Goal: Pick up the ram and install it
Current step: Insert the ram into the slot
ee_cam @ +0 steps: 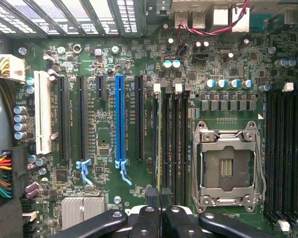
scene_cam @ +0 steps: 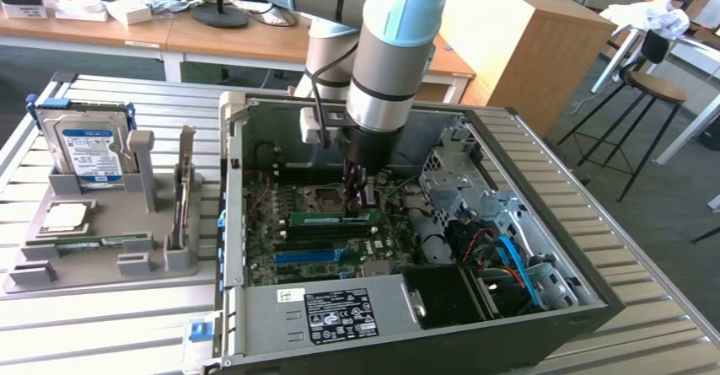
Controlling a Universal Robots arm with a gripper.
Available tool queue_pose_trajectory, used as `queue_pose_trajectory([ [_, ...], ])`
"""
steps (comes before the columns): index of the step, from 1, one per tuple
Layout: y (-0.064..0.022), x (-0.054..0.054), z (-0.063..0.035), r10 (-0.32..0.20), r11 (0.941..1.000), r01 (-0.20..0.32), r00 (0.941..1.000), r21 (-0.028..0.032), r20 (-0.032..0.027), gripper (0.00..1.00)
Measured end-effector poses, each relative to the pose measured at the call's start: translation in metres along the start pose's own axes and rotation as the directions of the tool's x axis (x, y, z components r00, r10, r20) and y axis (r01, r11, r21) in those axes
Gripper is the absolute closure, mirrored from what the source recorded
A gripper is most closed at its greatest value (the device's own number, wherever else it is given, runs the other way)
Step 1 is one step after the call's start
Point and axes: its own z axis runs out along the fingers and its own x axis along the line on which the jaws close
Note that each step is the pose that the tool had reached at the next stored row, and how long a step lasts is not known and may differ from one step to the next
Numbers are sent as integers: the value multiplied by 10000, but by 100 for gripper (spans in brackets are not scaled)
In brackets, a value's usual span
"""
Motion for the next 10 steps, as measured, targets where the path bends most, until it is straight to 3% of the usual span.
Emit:
queue_pose_trajectory([
  [10,2,0,33,0,10000,0,10000,0,0,89],
])
